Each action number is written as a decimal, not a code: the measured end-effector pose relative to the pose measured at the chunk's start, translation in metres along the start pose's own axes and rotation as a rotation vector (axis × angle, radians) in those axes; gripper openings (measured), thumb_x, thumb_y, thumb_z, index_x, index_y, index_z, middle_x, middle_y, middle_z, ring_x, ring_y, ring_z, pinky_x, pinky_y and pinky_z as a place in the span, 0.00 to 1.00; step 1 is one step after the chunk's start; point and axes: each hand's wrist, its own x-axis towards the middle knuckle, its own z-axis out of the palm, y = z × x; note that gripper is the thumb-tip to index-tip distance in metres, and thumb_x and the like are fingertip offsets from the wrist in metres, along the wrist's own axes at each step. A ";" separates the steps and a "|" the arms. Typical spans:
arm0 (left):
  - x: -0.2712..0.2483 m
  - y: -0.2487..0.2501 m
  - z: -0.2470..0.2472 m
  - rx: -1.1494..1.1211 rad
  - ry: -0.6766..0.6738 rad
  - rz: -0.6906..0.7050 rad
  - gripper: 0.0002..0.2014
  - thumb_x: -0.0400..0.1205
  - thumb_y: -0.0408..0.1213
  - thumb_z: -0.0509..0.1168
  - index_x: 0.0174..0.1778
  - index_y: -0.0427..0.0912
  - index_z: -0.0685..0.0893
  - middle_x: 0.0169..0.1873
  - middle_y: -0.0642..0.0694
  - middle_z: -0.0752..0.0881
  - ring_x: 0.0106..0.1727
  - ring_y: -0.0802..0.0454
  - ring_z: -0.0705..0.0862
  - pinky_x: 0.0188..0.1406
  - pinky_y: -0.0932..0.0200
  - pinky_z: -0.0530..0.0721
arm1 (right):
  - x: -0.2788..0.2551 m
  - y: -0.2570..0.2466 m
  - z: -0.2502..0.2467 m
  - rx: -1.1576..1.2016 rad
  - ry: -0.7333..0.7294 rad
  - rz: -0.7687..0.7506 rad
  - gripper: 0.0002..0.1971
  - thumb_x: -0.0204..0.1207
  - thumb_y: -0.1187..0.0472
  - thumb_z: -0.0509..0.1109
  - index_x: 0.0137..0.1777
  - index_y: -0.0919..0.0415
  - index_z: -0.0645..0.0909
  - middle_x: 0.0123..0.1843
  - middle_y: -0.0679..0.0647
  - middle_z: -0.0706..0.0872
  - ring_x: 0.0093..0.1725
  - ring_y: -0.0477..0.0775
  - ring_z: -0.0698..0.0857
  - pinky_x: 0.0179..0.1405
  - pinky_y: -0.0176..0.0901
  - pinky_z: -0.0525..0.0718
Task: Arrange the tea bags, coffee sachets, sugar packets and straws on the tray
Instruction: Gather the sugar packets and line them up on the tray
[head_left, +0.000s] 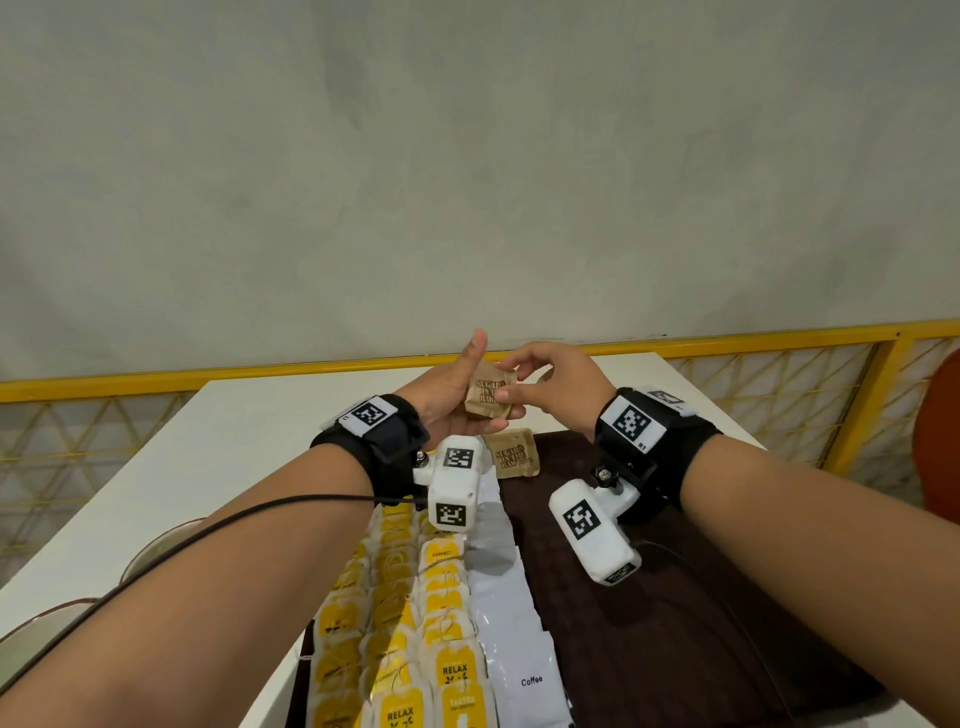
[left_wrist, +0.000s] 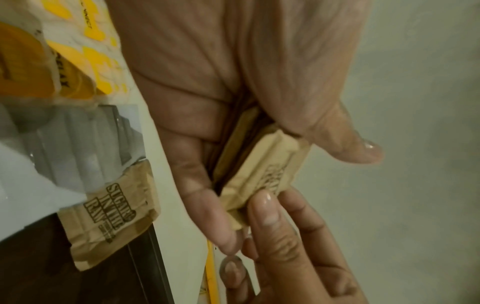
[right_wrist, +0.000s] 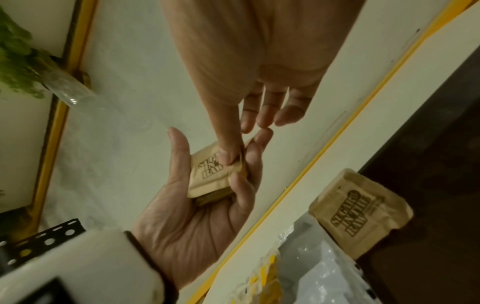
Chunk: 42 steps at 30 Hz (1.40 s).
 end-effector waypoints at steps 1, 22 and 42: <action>-0.002 0.001 0.001 -0.002 0.007 -0.005 0.38 0.76 0.70 0.46 0.55 0.38 0.83 0.38 0.41 0.90 0.41 0.53 0.90 0.38 0.63 0.89 | 0.000 -0.001 -0.001 -0.008 -0.005 -0.007 0.13 0.66 0.63 0.81 0.50 0.56 0.85 0.40 0.45 0.79 0.26 0.27 0.76 0.31 0.21 0.71; 0.003 0.002 0.005 -0.086 0.130 -0.020 0.34 0.79 0.68 0.49 0.51 0.40 0.85 0.42 0.42 0.90 0.40 0.49 0.89 0.36 0.59 0.90 | 0.003 0.001 0.008 0.090 0.005 0.000 0.15 0.67 0.70 0.80 0.48 0.59 0.79 0.43 0.51 0.82 0.29 0.45 0.77 0.36 0.36 0.79; 0.008 0.003 0.000 -0.013 0.137 0.167 0.06 0.84 0.38 0.63 0.49 0.40 0.83 0.44 0.40 0.86 0.41 0.48 0.87 0.47 0.51 0.89 | 0.003 0.011 0.008 0.422 0.075 0.124 0.12 0.74 0.75 0.72 0.44 0.58 0.76 0.46 0.53 0.80 0.42 0.55 0.86 0.41 0.56 0.91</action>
